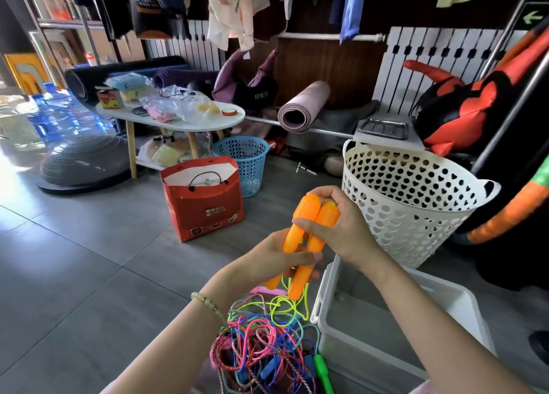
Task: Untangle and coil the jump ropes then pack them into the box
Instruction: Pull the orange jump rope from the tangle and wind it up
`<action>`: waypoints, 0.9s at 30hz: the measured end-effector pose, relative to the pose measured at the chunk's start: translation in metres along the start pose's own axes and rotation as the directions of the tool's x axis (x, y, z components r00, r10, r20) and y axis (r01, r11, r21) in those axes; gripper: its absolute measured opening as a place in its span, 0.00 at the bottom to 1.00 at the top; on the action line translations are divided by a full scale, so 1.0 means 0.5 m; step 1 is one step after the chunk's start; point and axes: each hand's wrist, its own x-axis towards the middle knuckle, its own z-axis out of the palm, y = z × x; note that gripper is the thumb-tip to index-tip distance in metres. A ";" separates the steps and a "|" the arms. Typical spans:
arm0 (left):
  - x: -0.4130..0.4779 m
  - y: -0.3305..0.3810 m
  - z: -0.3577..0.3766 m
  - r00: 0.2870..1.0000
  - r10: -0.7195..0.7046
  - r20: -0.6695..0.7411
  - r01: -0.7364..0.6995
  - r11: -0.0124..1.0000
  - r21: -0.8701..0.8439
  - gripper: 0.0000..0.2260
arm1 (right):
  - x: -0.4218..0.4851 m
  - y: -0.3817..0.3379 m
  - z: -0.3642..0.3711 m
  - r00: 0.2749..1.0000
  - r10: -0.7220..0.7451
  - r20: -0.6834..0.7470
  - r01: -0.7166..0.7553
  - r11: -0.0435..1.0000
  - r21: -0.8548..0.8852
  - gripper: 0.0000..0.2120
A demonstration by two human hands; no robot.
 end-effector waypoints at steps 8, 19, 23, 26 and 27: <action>0.011 0.002 0.015 0.999 -0.022 -0.039 0.025 0.996 0.080 0.11 | -0.003 0.012 -0.019 0.997 -0.026 -0.072 0.024 0.999 -0.032 0.24; 0.041 0.021 0.039 0.978 0.182 -0.105 -0.166 0.976 0.143 0.05 | 0.006 -0.010 -0.056 0.978 -0.110 -0.179 0.114 0.993 0.015 0.20; 0.067 0.022 0.056 0.961 0.240 -0.141 -0.186 0.931 0.313 0.09 | -0.001 -0.002 -0.074 0.971 -0.123 -0.207 0.119 0.992 -0.032 0.21; 0.075 0.032 0.073 0.989 0.127 -0.070 -0.111 0.974 0.196 0.06 | -0.005 0.002 -0.089 0.968 -0.137 -0.211 0.124 0.990 -0.075 0.22; 0.075 0.037 0.077 0.997 0.065 -0.034 -0.060 0.989 0.137 0.05 | -0.006 0.003 -0.094 0.968 -0.137 -0.211 0.122 0.989 -0.084 0.22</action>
